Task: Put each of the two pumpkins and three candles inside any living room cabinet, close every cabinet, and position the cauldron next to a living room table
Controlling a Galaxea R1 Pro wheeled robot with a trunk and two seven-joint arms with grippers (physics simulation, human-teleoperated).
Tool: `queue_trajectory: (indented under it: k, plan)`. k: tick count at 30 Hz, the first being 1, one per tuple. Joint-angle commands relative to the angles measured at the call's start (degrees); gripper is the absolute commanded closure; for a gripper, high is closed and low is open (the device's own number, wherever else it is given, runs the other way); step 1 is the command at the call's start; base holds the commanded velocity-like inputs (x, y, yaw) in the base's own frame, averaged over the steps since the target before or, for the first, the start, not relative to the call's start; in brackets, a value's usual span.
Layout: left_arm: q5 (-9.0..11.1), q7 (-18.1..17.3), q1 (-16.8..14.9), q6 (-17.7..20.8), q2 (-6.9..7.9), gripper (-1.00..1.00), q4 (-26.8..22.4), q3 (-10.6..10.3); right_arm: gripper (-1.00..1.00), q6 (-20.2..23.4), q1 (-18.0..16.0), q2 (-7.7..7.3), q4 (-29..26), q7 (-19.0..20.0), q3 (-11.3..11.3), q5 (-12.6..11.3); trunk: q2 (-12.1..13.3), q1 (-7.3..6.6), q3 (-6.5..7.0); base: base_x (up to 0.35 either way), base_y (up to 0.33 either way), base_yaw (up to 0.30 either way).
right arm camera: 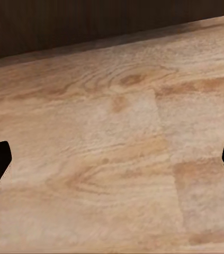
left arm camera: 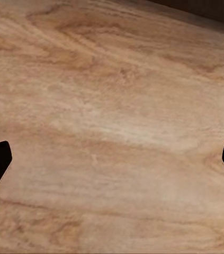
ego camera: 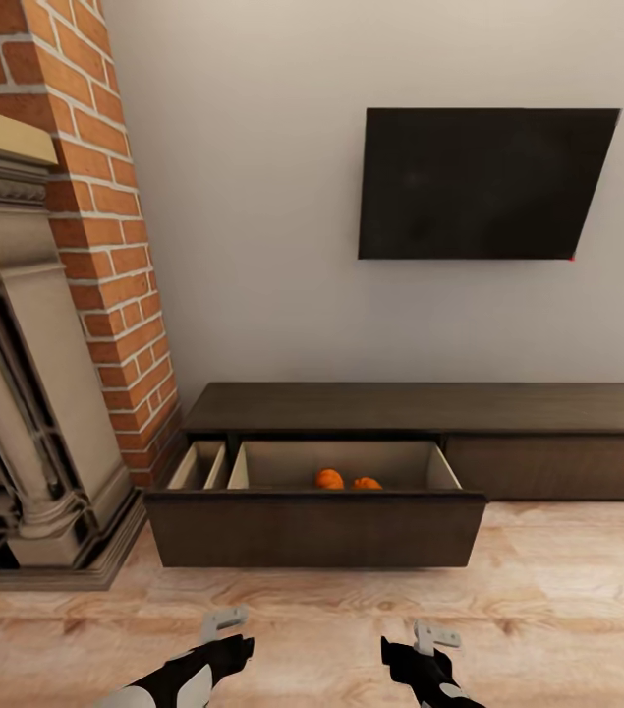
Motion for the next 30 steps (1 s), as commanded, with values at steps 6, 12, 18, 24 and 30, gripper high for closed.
queue_trajectory:
  k: [6,12,18,24,30]
  plan:
    - [-0.60,0.07,-0.03,-0.15,-0.05,-1.00,0.02,0.48,-1.00,-0.29,-0.05,0.02,0.17,-0.05,-0.24,-0.20,-0.02,0.02,-0.06,0.327,0.000,0.000]
    - [-0.60,0.07,-0.03,-0.15,-0.05,-1.00,0.04,0.48,-1.00,-0.29,-0.05,-0.01,0.18,-0.05,-0.24,-0.20,-0.02,0.02,-0.06,0.328,0.000,0.000]
    - [-0.60,0.07,-0.03,-0.15,-0.06,-1.00,0.04,0.48,-1.00,-0.29,-0.04,0.04,0.18,-0.05,-0.24,-0.20,-0.02,0.02,-0.06,0.328,0.000,0.000]
    - [-0.60,0.07,-0.03,-0.15,-0.06,-1.00,0.04,0.48,-1.00,-0.29,-0.03,0.06,0.18,-0.04,-0.24,-0.20,-0.02,0.02,-0.06,0.328,0.000,0.000]
    - [-0.60,0.07,-0.03,-0.15,-0.06,-1.00,0.04,0.48,-1.00,-0.29,0.00,0.06,0.18,-0.02,-0.24,-0.20,-0.02,0.02,-0.06,0.328,0.000,0.000]
